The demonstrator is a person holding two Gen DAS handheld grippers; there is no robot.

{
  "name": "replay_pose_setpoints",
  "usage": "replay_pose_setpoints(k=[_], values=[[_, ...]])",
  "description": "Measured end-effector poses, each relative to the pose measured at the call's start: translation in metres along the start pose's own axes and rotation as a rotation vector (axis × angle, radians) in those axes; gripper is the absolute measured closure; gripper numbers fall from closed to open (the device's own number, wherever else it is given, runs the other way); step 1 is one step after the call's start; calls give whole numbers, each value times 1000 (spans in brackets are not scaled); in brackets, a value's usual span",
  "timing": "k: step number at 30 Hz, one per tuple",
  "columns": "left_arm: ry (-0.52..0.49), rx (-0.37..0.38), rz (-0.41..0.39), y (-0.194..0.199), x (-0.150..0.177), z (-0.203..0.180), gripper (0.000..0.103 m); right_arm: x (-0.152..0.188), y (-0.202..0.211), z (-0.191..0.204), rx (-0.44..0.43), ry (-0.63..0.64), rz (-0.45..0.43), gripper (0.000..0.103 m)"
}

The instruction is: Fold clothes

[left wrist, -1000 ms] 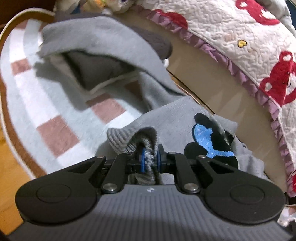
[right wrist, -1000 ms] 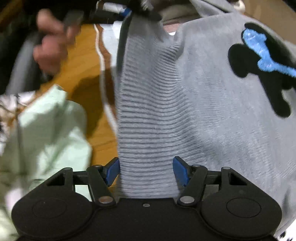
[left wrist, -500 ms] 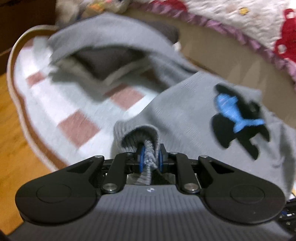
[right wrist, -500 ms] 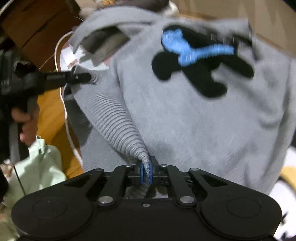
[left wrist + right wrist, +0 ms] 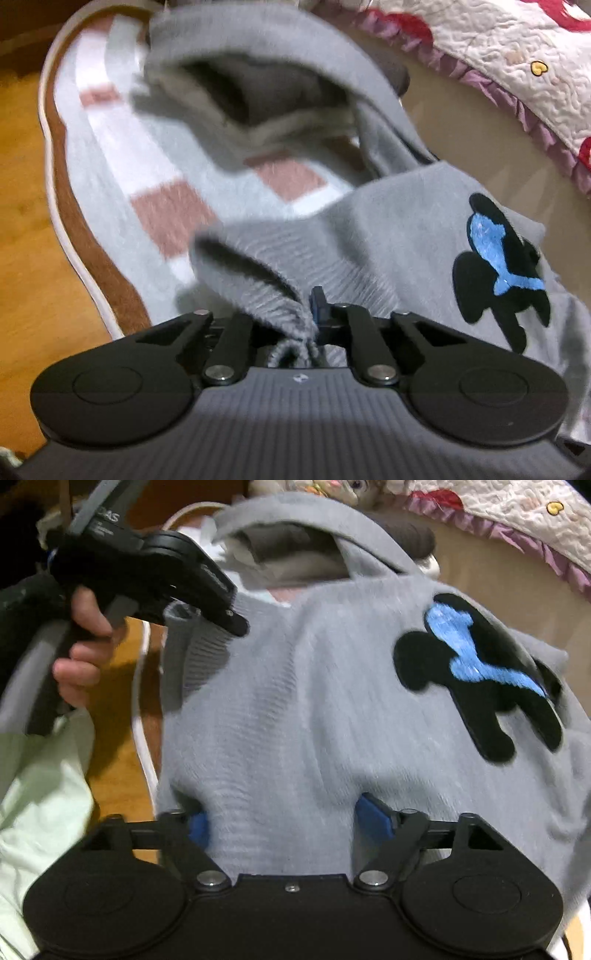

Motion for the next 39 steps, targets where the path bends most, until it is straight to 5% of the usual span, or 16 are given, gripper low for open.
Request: replay_pose_setpoints(k=[1, 4, 11, 14, 18, 23, 26, 27, 31, 39], values=[[-9, -26, -27, 9, -1, -6, 97, -1, 4, -7, -24, -23, -3, 97], [6, -18, -117, 53, -1, -14, 97, 0, 24, -33, -120, -144, 14, 97], [-2, 2, -226, 140, 23, -18, 97, -1, 127, -84, -498, -358, -15, 96], [-2, -79, -197, 145, 40, -9, 97, 11, 138, -79, -645, -384, 25, 96], [62, -190, -56, 113, 60, 16, 97, 38, 110, -62, -790, -494, 118, 96], [71, -255, 101, 69, 76, 25, 95, 60, 74, -40, -831, -553, 274, 93], [31, -285, 126, 65, 77, 17, 89, 68, 75, -46, -828, -603, 317, 64], [20, -277, 126, 68, 76, 14, 87, 70, 80, -52, -825, -610, 300, 56], [-59, -170, 60, 94, 75, -9, 66, 79, 110, -105, -792, -672, 171, 54], [-245, 58, -55, 128, 75, -88, 60, 127, 188, -248, -574, -982, -127, 50]])
Point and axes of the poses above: each gripper's, at about its wrist camera, not at the fingertips, and y roughly against the way its jaws point, z to its left, x to its underside, the point moved 1 cm from there along -y, roughly the way its jaws point, and after that the axes turned 12 degrees about z, right-handed, at the moved point
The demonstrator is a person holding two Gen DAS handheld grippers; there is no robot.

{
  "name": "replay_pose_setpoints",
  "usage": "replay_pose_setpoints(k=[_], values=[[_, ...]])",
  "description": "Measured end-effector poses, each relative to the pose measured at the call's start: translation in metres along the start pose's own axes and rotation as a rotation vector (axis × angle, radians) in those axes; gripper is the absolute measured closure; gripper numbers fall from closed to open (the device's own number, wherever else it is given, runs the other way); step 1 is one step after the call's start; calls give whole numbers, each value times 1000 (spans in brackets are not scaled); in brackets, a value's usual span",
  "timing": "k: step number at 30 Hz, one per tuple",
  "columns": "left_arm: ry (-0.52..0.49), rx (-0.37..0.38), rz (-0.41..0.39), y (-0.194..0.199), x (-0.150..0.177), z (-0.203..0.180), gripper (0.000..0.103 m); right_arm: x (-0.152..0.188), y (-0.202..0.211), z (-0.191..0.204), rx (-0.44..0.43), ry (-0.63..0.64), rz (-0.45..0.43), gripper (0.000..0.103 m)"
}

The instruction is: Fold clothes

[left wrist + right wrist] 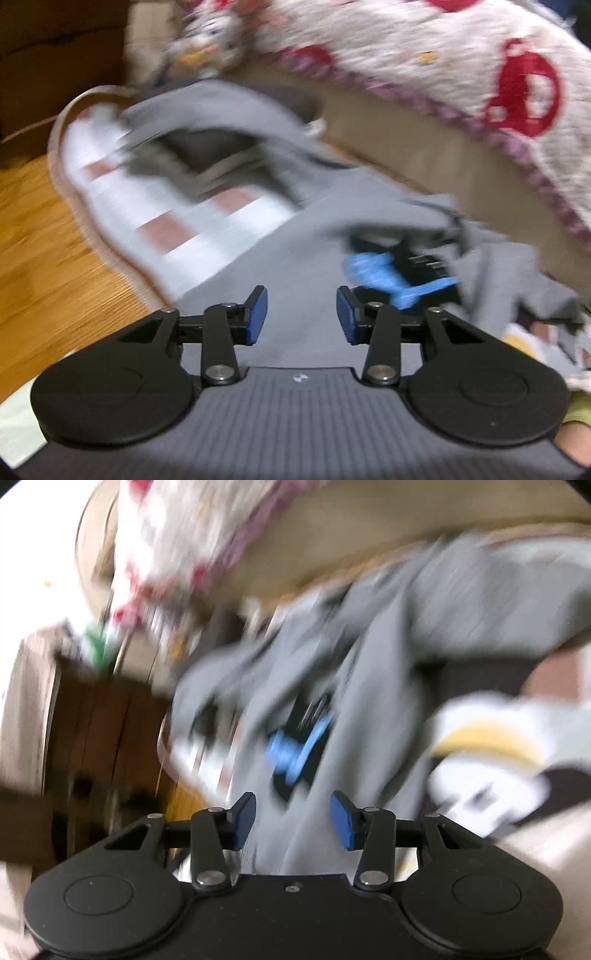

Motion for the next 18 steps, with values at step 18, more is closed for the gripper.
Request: replay_pose_setpoints(k=[18], values=[[-517, 261, 125, -155, -39, -217, 55, -66, 94, -226, 55, -626, -284, 36]])
Point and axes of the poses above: each gripper's, at about its wrist camera, not at the fingertips, and y roughly against the way its jaws point, z to its left, x to its underside, the point moved 1 cm from there along -y, roughly the way its jaws point, and after that the axes turned 12 degrees about z, right-handed, at the moved point
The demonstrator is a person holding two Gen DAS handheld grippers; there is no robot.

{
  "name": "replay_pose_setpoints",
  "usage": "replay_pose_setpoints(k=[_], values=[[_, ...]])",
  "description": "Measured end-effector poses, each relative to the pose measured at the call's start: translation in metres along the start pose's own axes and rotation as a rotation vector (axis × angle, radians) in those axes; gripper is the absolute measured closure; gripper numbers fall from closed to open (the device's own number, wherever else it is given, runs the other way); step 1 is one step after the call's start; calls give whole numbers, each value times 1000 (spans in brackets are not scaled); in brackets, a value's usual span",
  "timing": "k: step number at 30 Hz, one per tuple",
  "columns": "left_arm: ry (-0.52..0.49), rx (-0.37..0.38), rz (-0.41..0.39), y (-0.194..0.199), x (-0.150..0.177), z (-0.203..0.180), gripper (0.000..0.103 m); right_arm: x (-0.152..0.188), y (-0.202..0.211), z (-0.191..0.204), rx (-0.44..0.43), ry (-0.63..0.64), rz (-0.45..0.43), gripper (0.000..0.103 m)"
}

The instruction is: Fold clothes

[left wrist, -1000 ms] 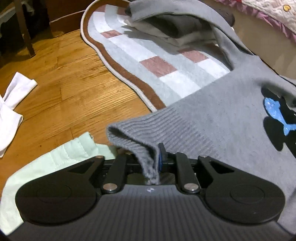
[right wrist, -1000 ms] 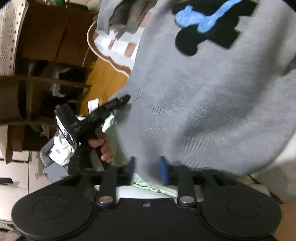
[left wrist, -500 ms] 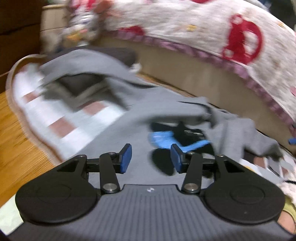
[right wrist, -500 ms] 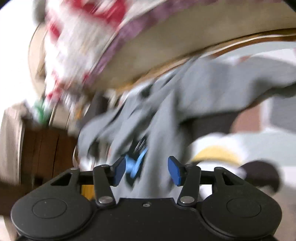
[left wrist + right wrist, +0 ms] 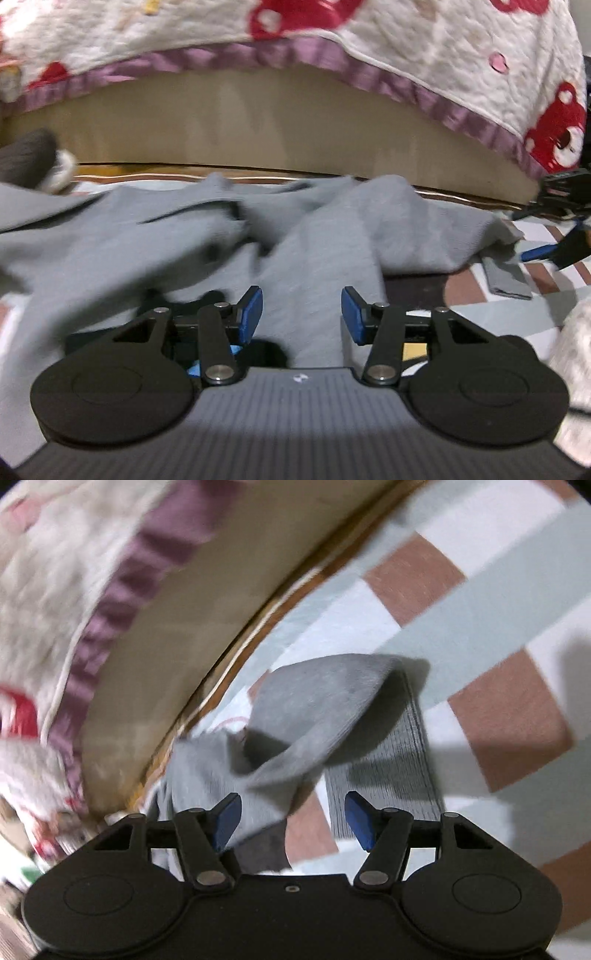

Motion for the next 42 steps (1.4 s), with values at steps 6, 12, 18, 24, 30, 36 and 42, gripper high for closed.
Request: replay_pose_setpoints(k=[6, 12, 18, 24, 30, 36, 42], values=[[-142, -73, 67, -52, -38, -37, 53, -14, -36, -9, -65, -32, -15, 37], [-121, -90, 119, -90, -58, -38, 72, -7, -32, -10, -118, -43, -115, 37], [-153, 49, -24, -37, -17, -36, 95, 9, -27, -19, -207, -48, -122, 36], [-234, 27, -108, -7, 19, -25, 94, -5, -24, -19, -218, -14, -196, 34], [-182, 95, -104, -11, 37, -17, 94, -21, -35, -10, -92, 76, -277, 84], [-80, 187, -148, 0, 14, -6, 95, -12, -3, 36, 33, 316, -377, 96], [-15, 270, -104, -6, -25, -32, 96, 16, 99, 55, 282, 471, -555, 96]])
Point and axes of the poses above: each gripper's, at about its wrist camera, not at the fingertips, and y roughly against the way its jaws point, z to its left, x to its underside, the point moved 1 cm from there along -y, roughly the way its jaws point, and after that the axes turned 12 degrees about z, right-handed, at the moved point
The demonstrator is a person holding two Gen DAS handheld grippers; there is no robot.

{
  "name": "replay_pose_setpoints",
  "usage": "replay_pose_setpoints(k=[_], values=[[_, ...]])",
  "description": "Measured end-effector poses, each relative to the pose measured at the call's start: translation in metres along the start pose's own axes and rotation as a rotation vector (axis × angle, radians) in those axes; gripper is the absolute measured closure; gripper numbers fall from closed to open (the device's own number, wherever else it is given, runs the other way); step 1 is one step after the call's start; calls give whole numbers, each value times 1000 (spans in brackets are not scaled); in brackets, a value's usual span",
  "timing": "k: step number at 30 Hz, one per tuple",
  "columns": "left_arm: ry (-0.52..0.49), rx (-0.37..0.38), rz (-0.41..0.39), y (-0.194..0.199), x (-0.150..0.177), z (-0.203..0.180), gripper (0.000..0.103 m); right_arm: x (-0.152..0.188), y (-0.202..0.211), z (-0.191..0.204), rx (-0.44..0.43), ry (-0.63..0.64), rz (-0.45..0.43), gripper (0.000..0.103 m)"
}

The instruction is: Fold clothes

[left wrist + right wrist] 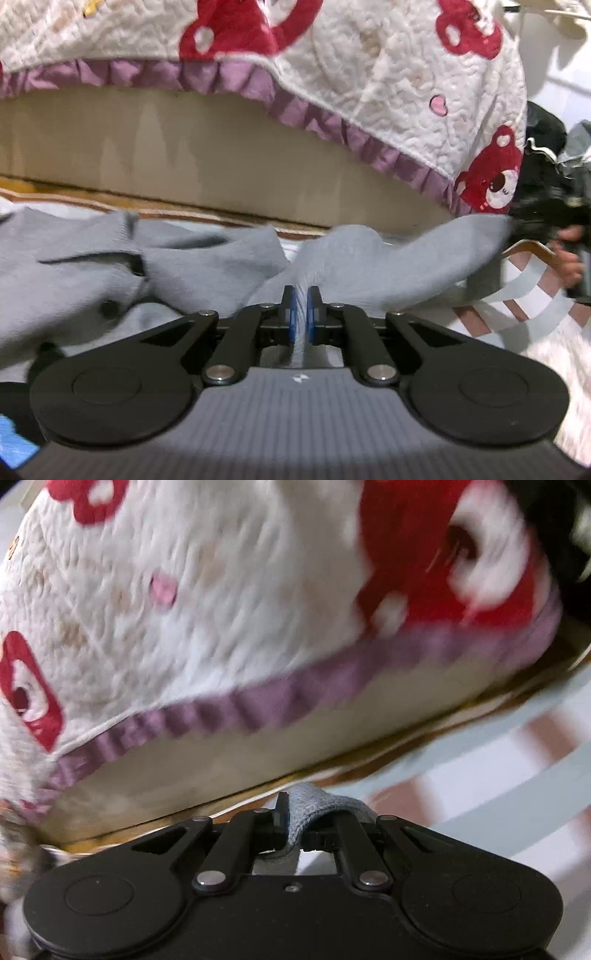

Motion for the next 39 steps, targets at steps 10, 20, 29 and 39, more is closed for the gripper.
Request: replay_pose_setpoints(k=[10, 20, 29, 39], values=[[-128, -192, 193, -25, 41, -21, 62, 5, -3, -96, 278, -70, 172, 83], [-109, -93, 116, -6, 68, -15, 62, -16, 0, -96, 229, 44, 35, 79], [-209, -183, 201, 13, 101, -30, 61, -23, -43, -85, 145, 97, 102, 60], [-85, -205, 230, 43, 116, -7, 55, 34, -19, -117, 367, -76, -15, 55]])
Point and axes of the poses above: each gripper's, at about its wrist camera, not at the fingertips, and y roughly against the way its jaws point, z to its left, x to its underside, the point moved 1 cm from there along -y, roughly the way its jaws point, and after that the axes turned 12 degrees about z, right-handed, at the moved point
